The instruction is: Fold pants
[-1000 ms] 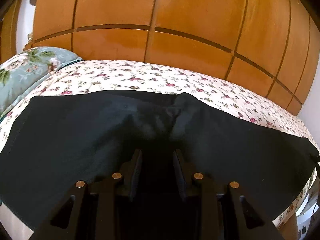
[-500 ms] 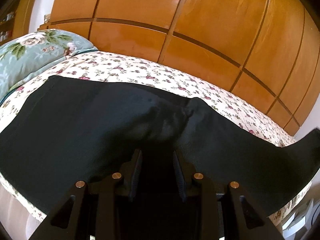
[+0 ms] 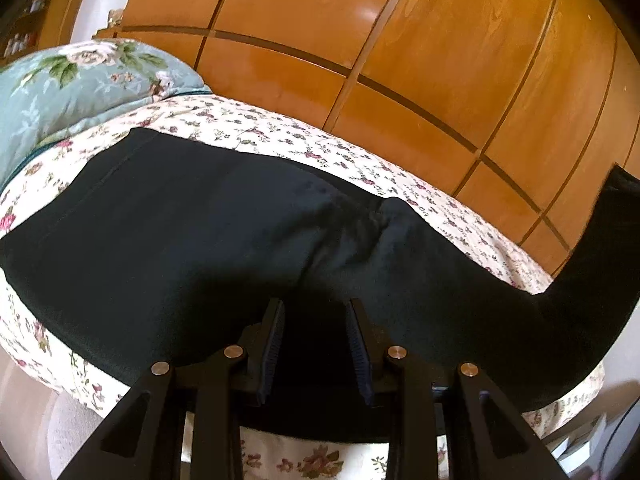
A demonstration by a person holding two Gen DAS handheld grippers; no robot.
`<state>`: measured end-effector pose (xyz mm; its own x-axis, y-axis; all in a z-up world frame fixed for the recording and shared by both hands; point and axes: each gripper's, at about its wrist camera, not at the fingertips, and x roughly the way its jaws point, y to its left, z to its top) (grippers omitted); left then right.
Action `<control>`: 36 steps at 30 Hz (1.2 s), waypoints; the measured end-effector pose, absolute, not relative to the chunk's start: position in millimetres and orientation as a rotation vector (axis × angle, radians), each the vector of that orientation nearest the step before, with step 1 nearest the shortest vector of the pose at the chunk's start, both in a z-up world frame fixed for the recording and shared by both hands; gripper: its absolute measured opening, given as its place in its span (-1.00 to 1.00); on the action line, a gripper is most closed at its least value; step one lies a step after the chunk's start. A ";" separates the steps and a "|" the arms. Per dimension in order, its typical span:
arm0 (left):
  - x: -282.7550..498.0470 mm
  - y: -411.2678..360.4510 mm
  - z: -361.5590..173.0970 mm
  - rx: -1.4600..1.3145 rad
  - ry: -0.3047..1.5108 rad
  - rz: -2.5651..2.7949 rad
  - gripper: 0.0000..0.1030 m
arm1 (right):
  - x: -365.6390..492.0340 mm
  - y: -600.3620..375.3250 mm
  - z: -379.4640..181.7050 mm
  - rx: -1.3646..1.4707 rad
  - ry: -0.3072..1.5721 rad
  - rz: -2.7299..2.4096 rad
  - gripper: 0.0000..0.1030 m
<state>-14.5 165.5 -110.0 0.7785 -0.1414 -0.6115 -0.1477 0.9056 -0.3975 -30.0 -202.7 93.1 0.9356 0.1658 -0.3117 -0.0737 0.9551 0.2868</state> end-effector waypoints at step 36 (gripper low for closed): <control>75.3 79.5 -91.6 -0.626 0.816 -0.378 0.08 | 24.9 -232.2 -60.0 0.202 0.647 0.215 -0.59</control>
